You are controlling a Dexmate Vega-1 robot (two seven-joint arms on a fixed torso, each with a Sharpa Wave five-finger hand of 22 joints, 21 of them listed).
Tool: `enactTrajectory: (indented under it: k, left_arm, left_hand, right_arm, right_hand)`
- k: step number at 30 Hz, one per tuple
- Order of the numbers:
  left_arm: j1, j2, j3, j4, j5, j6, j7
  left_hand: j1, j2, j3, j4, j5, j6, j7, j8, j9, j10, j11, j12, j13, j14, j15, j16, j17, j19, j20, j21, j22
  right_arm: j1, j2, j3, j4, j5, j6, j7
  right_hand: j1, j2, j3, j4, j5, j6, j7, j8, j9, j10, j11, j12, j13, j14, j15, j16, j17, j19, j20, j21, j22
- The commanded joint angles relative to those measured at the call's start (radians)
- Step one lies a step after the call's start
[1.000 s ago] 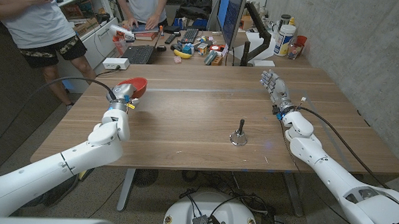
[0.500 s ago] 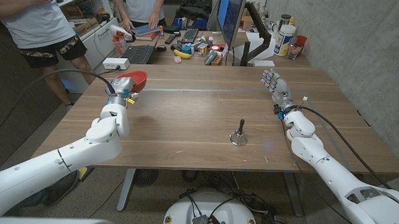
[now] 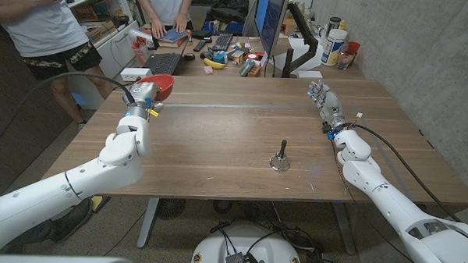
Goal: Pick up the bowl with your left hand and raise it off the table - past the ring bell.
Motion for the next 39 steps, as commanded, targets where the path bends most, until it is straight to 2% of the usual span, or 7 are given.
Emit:
enactTrajectory:
  k: [1, 26, 39]
  left_arm:
    - [-0.003, 0.009, -0.009, -0.028, 0.035, 0.015, -0.02]
    - [-0.038, 0.035, -0.032, -0.057, 0.089, 0.016, -0.086]
    - [-0.025, 0.038, -0.066, -0.076, 0.099, 0.019, -0.093]
  left_hand:
    - [-0.012, 0.0, 0.012, 0.018, 0.004, 0.011, 0.0, 0.005, 0.002, 0.012, 0.0, -0.003, 0.004, 0.015, -0.095, 0.003, 0.002, 0.007, -0.053, 0.004, 0.002]
    - [-0.017, -0.001, 0.012, 0.02, 0.004, 0.016, -0.001, 0.007, 0.003, 0.023, -0.001, -0.007, 0.015, 0.024, -0.095, 0.001, 0.003, 0.011, -0.051, 0.006, 0.002]
    - [-0.025, -0.001, 0.01, 0.025, 0.004, 0.019, 0.0, 0.009, 0.003, 0.03, -0.001, -0.009, 0.02, 0.026, -0.092, 0.001, 0.004, 0.011, -0.05, 0.007, 0.002]
  right_arm:
    - [-0.001, -0.003, 0.003, -0.007, 0.002, 0.0, 0.0]
    - [-0.007, -0.004, 0.0, -0.027, -0.01, -0.005, -0.022]
    - [-0.021, -0.009, -0.001, -0.048, -0.016, -0.011, -0.038]
  right_hand:
    - [-0.001, -0.008, 0.003, -0.006, 0.004, 0.004, 0.004, 0.003, 0.005, 0.007, 0.0, -0.001, 0.003, 0.014, -0.003, 0.002, 0.001, 0.006, 0.001, -0.001, 0.001]
    - [-0.002, -0.008, 0.003, -0.006, 0.004, 0.003, 0.003, 0.003, 0.005, 0.008, 0.001, -0.001, 0.003, 0.016, -0.002, 0.002, 0.001, 0.01, 0.001, -0.006, 0.001]
    - [-0.003, -0.008, 0.003, -0.006, 0.004, 0.003, 0.003, 0.003, 0.005, 0.009, 0.0, -0.001, 0.003, 0.018, -0.002, 0.002, 0.002, 0.011, 0.002, -0.009, 0.001]
